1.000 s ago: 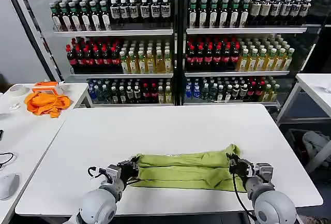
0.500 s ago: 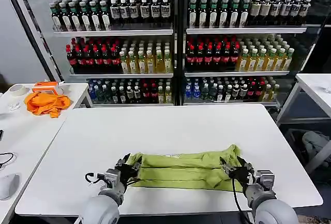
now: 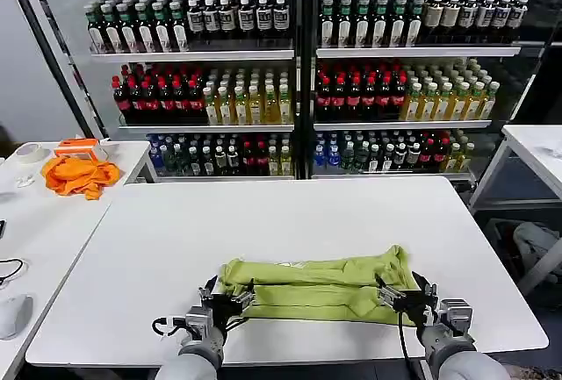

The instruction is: Fold and organize the clothes.

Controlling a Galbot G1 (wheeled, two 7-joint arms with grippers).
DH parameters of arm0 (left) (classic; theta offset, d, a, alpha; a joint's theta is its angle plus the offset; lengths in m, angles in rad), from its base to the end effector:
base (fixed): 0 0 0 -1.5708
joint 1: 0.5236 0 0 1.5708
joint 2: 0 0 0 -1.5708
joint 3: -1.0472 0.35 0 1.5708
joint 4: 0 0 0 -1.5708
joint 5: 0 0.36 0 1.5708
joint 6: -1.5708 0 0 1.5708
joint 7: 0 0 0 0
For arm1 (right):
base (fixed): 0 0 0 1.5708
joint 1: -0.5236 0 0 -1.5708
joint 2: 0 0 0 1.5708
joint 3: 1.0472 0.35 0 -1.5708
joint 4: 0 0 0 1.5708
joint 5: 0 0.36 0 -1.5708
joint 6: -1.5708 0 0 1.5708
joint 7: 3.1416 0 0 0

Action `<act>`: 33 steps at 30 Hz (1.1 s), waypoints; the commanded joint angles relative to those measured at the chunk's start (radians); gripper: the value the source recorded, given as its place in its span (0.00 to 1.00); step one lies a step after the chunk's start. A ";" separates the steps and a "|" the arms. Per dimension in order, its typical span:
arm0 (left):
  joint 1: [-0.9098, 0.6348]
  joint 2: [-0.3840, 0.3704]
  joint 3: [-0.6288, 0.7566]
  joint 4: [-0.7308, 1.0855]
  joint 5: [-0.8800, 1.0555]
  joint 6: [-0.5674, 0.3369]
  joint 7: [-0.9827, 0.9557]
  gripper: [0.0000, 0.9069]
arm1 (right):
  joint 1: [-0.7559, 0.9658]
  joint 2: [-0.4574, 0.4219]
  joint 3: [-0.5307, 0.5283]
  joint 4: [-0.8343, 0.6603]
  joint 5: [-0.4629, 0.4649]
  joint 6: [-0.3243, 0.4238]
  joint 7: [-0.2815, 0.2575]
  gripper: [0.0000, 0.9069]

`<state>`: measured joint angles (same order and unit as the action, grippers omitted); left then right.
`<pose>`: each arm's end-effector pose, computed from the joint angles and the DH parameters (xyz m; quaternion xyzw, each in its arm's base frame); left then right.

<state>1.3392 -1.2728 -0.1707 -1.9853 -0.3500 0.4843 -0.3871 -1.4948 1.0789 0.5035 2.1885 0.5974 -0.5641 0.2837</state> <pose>0.2301 -0.0487 -0.3087 -0.0465 -0.9696 -0.0073 0.2401 0.2093 -0.0616 -0.2419 0.0317 -0.9698 -0.0095 0.2416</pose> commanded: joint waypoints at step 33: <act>-0.038 -0.020 -0.173 0.092 -0.142 -0.076 0.029 0.02 | 0.036 -0.026 -0.008 -0.017 -0.007 0.012 -0.009 1.00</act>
<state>1.3051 -1.3352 -0.2465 -1.8676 -0.4465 0.4145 -0.3619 -1.4666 1.0535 0.4969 2.1749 0.5906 -0.5535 0.2758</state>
